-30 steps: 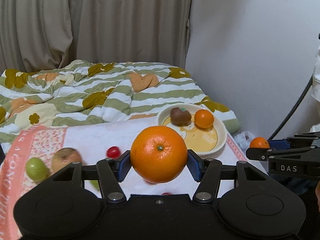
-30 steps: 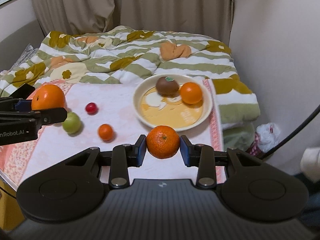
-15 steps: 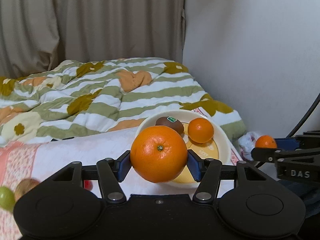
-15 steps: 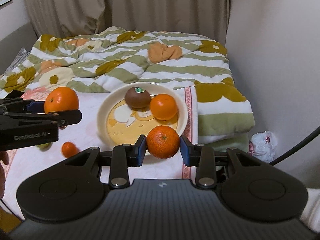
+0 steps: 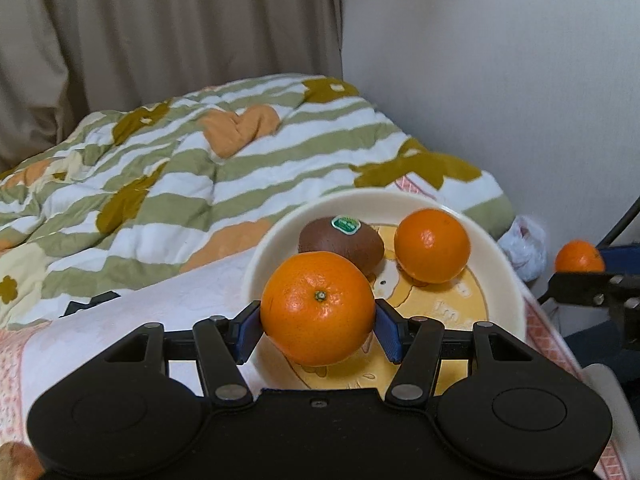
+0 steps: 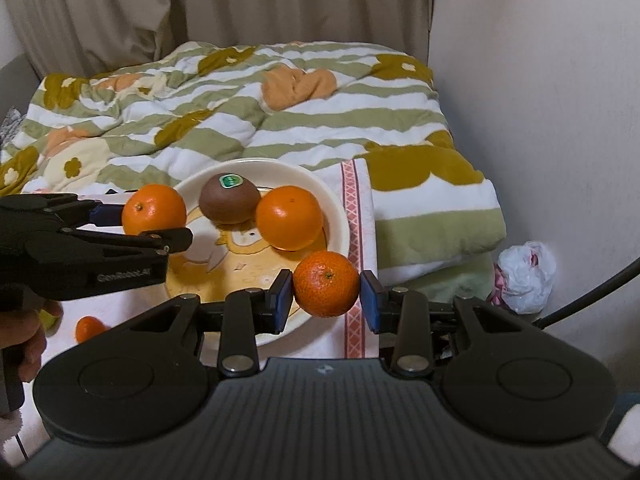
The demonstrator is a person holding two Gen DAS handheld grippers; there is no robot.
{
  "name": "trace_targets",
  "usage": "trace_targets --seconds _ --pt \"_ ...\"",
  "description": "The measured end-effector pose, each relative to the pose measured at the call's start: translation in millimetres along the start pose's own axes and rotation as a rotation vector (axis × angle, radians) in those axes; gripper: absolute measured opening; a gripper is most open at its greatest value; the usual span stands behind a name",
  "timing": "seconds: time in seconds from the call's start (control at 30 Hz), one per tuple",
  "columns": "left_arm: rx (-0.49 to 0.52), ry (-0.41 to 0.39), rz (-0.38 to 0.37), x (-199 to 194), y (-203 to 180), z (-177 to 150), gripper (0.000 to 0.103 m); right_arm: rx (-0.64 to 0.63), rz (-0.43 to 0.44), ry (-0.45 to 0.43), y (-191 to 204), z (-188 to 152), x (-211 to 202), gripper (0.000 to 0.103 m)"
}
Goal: Organize fruits
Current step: 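Carry the orange with the left tool while the right tool carries the tangerine to the bowl, then release the orange into the bowl with the left tool while the right tool releases the tangerine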
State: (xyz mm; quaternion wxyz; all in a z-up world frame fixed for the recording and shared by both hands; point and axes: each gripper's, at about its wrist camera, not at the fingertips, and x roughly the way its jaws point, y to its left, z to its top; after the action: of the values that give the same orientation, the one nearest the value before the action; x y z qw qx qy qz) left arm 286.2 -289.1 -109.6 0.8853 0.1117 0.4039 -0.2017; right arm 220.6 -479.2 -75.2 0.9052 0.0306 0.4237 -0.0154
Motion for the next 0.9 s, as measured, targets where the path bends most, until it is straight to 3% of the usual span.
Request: trace_targets --seconds 0.23,0.27,0.33,0.53,0.9 --pt "0.065 0.027 0.016 16.0 -8.0 -1.7 0.067 0.024 -0.011 0.01 -6.4 6.0 10.3 0.051" --pt "0.076 0.008 0.018 13.3 -9.5 -1.4 0.072 0.028 -0.012 0.01 -7.2 7.1 11.2 0.051" --pt "0.093 -0.024 0.025 7.9 -11.3 2.1 0.1 0.035 -0.014 0.008 -8.4 7.6 10.6 0.051" --pt "0.087 -0.031 0.04 -9.8 -3.8 3.0 0.102 0.045 -0.012 -0.013 -13.0 15.4 4.2 0.051" --pt "-0.086 -0.001 0.061 -45.8 22.4 -6.2 0.102 -0.004 0.049 0.001 5.0 20.8 14.2 0.051"
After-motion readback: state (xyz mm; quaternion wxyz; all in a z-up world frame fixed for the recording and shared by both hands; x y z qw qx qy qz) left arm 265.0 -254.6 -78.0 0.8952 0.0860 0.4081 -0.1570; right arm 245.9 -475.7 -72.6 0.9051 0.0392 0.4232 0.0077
